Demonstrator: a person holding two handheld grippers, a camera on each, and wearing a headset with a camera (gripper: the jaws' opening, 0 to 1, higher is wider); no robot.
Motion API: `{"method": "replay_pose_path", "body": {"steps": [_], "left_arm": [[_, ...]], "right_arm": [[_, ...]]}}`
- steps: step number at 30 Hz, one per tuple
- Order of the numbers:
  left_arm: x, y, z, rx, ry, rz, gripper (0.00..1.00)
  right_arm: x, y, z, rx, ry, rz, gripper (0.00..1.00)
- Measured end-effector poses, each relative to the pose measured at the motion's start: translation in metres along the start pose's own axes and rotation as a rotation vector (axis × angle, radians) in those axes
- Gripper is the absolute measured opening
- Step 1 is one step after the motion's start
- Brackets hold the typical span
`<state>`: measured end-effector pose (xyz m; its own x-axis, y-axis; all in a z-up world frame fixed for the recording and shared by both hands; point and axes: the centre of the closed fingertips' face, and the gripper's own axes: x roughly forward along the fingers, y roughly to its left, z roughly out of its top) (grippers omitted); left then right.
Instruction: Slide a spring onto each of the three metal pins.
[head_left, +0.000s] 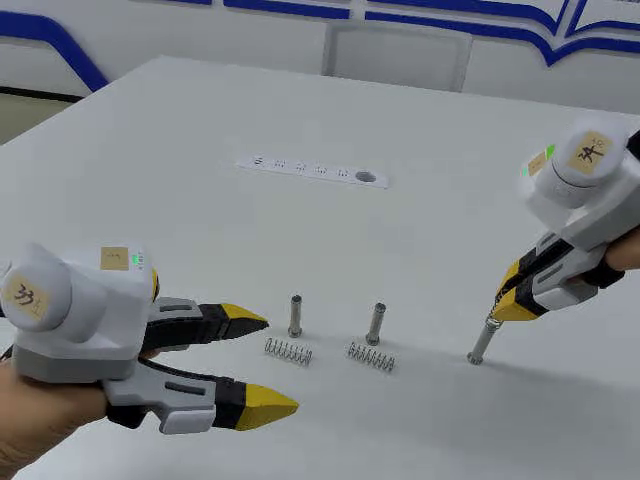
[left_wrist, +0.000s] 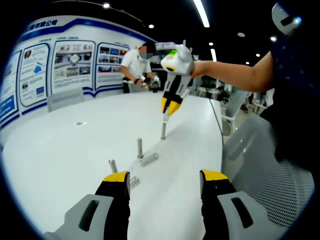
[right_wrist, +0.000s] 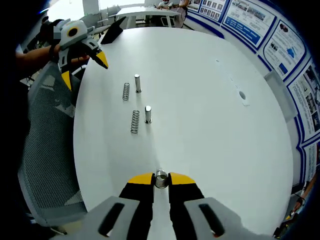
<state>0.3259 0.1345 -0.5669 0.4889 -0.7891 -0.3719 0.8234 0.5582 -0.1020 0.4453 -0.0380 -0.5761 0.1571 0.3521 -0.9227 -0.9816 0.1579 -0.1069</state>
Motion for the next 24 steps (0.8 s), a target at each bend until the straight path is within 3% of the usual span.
{"method": "replay_pose_path", "body": {"steps": [13,24], "left_arm": [[0.002,-0.001,-0.003,-0.001,0.011,-0.007,0.56],[0.003,-0.001,-0.004,-0.001,0.018,-0.008,0.56]], "right_arm": [[0.012,-0.004,-0.005,0.022,0.006,0.011,0.12],[0.034,-0.002,-0.015,0.042,0.031,0.02,0.12]]}}
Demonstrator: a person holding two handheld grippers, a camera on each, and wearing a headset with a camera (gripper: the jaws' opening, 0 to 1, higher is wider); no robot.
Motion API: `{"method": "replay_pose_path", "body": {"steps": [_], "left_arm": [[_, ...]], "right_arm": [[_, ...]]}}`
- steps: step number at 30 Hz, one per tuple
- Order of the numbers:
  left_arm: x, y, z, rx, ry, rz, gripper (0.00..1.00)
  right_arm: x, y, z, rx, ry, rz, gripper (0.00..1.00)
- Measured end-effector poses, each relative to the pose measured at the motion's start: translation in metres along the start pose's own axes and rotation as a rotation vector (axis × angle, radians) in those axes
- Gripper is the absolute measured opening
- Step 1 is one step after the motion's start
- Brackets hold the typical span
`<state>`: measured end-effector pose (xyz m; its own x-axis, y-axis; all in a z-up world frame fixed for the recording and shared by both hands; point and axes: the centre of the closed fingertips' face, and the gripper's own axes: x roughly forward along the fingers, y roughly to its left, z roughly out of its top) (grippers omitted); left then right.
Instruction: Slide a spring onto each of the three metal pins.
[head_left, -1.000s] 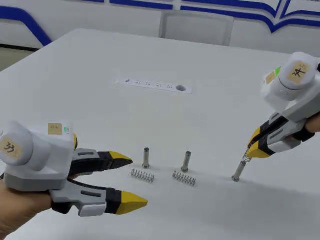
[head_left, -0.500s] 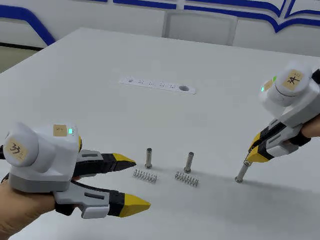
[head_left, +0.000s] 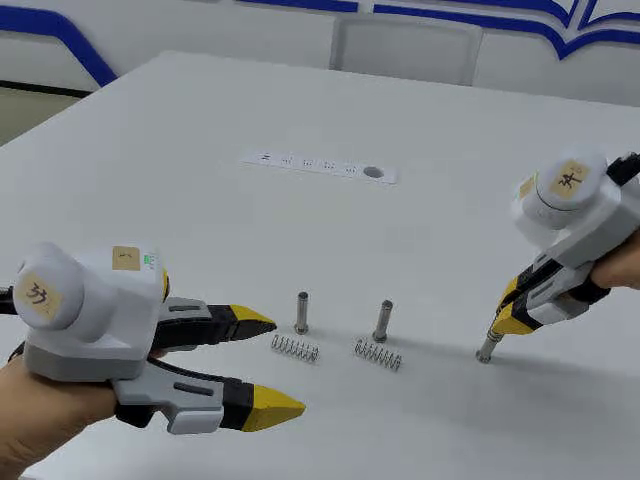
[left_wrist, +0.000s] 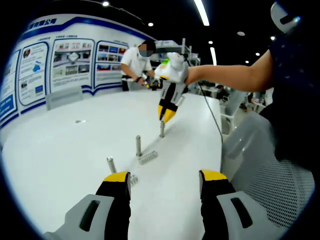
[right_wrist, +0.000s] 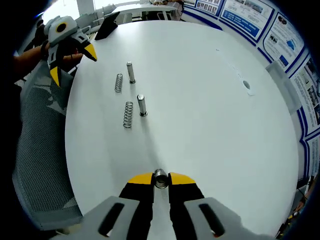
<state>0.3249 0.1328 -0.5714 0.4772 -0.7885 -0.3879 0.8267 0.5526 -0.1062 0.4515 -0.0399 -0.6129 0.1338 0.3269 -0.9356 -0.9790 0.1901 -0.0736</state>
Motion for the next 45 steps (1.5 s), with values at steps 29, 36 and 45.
{"method": "replay_pose_path", "body": {"steps": [29,36,45], "left_arm": [[0.002,-0.001,-0.001,0.001,0.003,-0.007,0.56],[0.002,-0.002,-0.001,0.002,0.003,-0.011,0.56],[0.001,-0.002,-0.001,0.006,0.006,-0.008,0.55]], "right_arm": [[0.018,0.007,-0.007,-0.003,0.022,-0.016,0.21],[0.008,0.011,0.013,-0.053,-0.006,-0.043,0.22],[0.016,0.03,0.045,-0.071,-0.088,0.008,0.21]]}}
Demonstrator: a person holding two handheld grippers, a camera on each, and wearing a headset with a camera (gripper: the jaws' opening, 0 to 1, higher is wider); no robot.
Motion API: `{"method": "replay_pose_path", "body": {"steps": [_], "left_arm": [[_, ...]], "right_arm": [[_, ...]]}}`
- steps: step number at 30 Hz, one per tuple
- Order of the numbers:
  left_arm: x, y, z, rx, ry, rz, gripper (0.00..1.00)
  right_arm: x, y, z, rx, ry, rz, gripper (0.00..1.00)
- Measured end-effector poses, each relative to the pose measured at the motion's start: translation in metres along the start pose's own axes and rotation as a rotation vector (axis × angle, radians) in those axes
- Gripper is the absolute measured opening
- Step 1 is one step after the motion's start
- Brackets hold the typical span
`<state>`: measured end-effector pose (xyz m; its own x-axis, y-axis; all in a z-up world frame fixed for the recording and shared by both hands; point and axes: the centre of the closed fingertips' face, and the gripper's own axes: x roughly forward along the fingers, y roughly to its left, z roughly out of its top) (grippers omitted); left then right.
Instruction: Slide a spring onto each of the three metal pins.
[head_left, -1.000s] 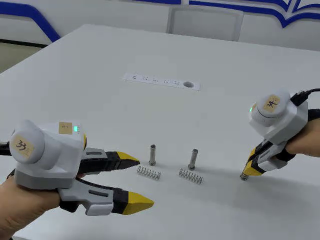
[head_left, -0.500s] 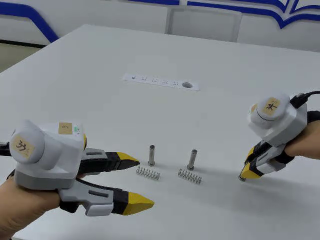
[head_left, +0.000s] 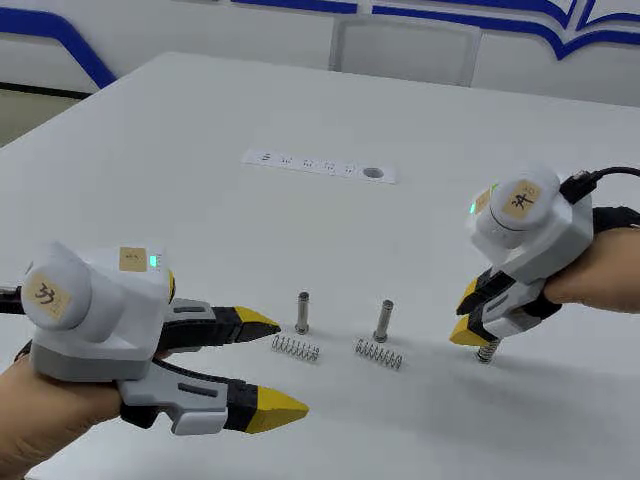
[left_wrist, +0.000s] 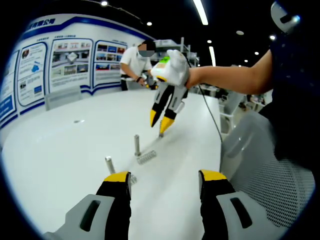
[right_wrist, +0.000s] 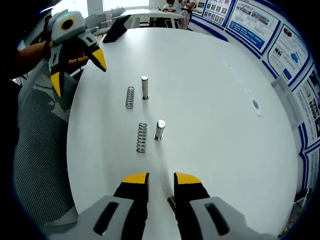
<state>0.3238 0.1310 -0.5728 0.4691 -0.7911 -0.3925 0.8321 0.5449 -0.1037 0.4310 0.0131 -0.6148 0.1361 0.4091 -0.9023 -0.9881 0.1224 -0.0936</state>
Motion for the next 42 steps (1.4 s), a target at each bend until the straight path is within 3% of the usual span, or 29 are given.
{"method": "replay_pose_path", "body": {"steps": [12,23,42], "left_arm": [[0.0,0.0,-0.002,0.001,0.009,0.0,0.55],[0.001,0.0,-0.002,0.001,0.013,-0.001,0.55],[0.001,0.0,-0.003,0.003,0.017,-0.003,0.54]], "right_arm": [[0.032,0.021,0.016,0.006,-0.031,0.059,0.18],[0.054,0.027,0.018,0.023,-0.02,0.076,0.16],[0.058,0.031,0.014,0.047,-0.009,0.081,0.12]]}}
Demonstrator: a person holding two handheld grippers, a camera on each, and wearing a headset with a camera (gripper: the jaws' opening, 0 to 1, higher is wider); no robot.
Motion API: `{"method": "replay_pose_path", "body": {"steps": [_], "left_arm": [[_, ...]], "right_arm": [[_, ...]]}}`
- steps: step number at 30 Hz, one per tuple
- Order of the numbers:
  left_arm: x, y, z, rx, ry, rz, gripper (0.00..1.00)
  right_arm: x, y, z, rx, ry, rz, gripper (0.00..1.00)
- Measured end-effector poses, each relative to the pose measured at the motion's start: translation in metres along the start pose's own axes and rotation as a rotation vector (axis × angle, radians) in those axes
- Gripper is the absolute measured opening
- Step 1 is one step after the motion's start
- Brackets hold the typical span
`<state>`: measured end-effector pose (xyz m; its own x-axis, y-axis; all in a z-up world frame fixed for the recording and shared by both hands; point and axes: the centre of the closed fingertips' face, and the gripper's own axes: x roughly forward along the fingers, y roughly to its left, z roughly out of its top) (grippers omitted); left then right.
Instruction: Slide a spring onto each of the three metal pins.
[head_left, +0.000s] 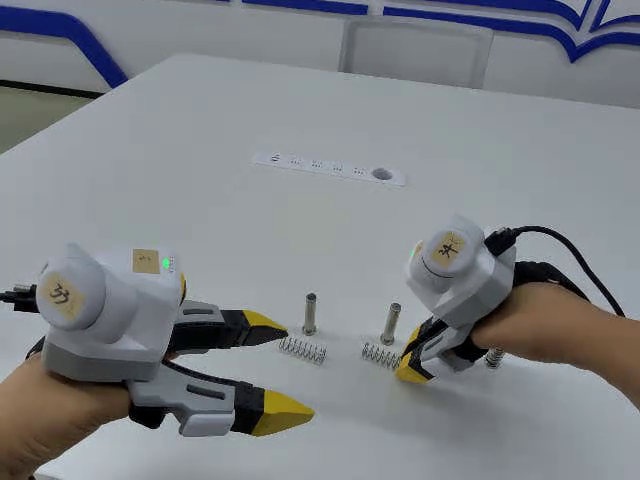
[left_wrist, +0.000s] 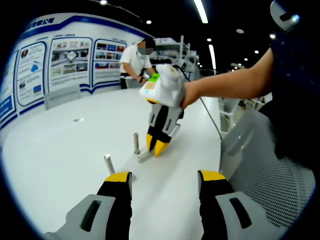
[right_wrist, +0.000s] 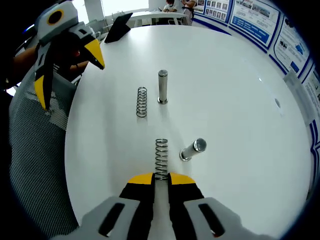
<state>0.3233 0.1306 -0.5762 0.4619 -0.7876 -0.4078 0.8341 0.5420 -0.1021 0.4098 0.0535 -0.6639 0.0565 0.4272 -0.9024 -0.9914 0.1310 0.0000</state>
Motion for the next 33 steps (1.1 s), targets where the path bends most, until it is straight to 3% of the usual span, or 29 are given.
{"method": "replay_pose_path", "body": {"steps": [10,23,33], "left_arm": [[0.007,-0.006,-0.004,0.035,0.048,-0.039,0.53],[0.023,-0.004,0.009,0.115,0.084,-0.089,0.5],[0.032,-0.007,0.011,0.157,0.095,-0.124,0.38]], "right_arm": [[-0.014,0.011,-0.002,-0.011,0.006,0.014,0.11],[-0.046,0.051,0.023,-0.111,-0.032,0.073,0.11],[-0.056,0.07,0.038,-0.193,-0.036,0.1,0.11]]}}
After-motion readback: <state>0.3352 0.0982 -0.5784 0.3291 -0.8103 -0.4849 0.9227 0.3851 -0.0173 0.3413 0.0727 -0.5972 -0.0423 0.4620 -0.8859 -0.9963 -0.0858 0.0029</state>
